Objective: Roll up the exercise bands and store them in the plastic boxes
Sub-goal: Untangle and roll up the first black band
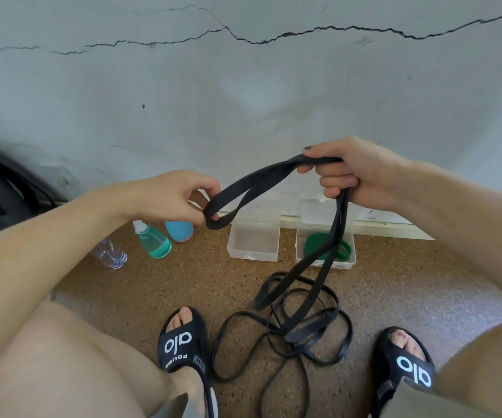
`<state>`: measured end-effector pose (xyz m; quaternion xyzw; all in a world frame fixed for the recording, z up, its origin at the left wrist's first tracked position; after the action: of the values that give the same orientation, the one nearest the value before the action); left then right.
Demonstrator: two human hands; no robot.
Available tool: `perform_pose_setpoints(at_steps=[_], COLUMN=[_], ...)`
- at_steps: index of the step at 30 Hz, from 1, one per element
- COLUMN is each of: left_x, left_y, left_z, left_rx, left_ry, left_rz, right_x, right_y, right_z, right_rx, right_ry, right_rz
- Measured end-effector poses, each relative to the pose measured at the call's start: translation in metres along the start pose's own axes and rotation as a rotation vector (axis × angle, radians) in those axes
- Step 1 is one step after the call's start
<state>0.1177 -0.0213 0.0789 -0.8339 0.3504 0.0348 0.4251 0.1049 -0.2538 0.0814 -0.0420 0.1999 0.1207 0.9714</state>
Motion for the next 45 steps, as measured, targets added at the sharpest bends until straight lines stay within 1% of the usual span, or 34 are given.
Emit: perform_pose_setpoints(at_steps=[4, 6, 9, 10, 11, 12, 14, 17, 20, 23, 25, 29, 31, 34, 36, 39, 43, 45], left_x=[0.001, 0.000, -0.005, -0.006, -0.005, -0.002, 0.004, 0.009, 0.012, 0.014, 0.017, 0.023, 0.024, 0.022, 0.021, 0.020, 0.016, 0.014], left_y=[-0.017, -0.030, -0.053, -0.057, -0.058, -0.056, -0.046, -0.035, -0.026, -0.006, 0.004, 0.010, 0.017, 0.036, 0.040, 0.033, 0.022, 0.010], left_z=[-0.003, -0.007, -0.008, -0.008, -0.007, -0.005, -0.001, 0.007, 0.023, 0.036, 0.034, 0.002, -0.023, -0.053, -0.063, -0.064, -0.043, -0.031], left_rx=[0.099, 0.180, 0.193, 0.199, 0.200, 0.182, 0.144, 0.166, 0.132, 0.043, 0.030, 0.074, 0.022, -0.116, -0.168, -0.193, -0.056, -0.050], left_ry=[0.051, 0.082, 0.082, 0.082, 0.079, 0.070, 0.041, 0.003, -0.054, -0.123, -0.135, -0.007, 0.070, 0.148, 0.152, 0.116, 0.040, 0.005], left_rz=[-0.170, -0.324, -0.577, -0.624, -0.632, -0.606, -0.504, -0.359, -0.207, -0.021, 0.044, 0.003, 0.014, 0.100, 0.110, 0.069, 0.065, 0.031], right_x=[0.000, 0.000, 0.001, 0.001, 0.002, 0.002, 0.003, 0.002, 0.002, 0.000, -0.002, -0.004, -0.007, -0.012, -0.014, -0.012, -0.003, -0.001], right_y=[-0.002, -0.001, 0.001, 0.002, 0.004, 0.005, 0.005, -0.001, -0.006, 0.002, 0.013, 0.034, 0.044, 0.059, 0.059, 0.047, 0.011, 0.000], right_z=[0.000, -0.001, -0.003, -0.004, -0.005, -0.006, -0.008, -0.011, -0.012, -0.011, -0.009, -0.006, -0.005, 0.002, 0.006, 0.009, 0.005, -0.001], right_rx=[-0.009, -0.012, -0.033, -0.046, -0.060, -0.075, -0.112, -0.182, -0.229, -0.246, -0.256, -0.333, -0.377, -0.376, -0.346, -0.344, -0.369, -0.428], right_ry=[0.003, 0.008, 0.016, 0.020, 0.023, 0.027, 0.040, 0.061, 0.068, 0.040, 0.012, -0.039, -0.058, -0.095, -0.109, -0.109, -0.070, -0.035], right_rz=[0.003, 0.006, 0.014, 0.021, 0.029, 0.035, 0.036, 0.021, 0.016, 0.063, 0.101, 0.156, 0.193, 0.266, 0.287, 0.267, 0.148, 0.132])
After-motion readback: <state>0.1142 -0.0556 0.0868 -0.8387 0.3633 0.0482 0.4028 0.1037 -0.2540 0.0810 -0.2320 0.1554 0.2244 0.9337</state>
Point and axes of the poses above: each hand's wrist, its own x-axis towards the middle knuckle, its own y-axis out of the palm, z = x × y, the point moved 9 cm from there along x, towards the middle knuckle, and after that the axes turned 5 degrees about -x, right-handed, at the moved point
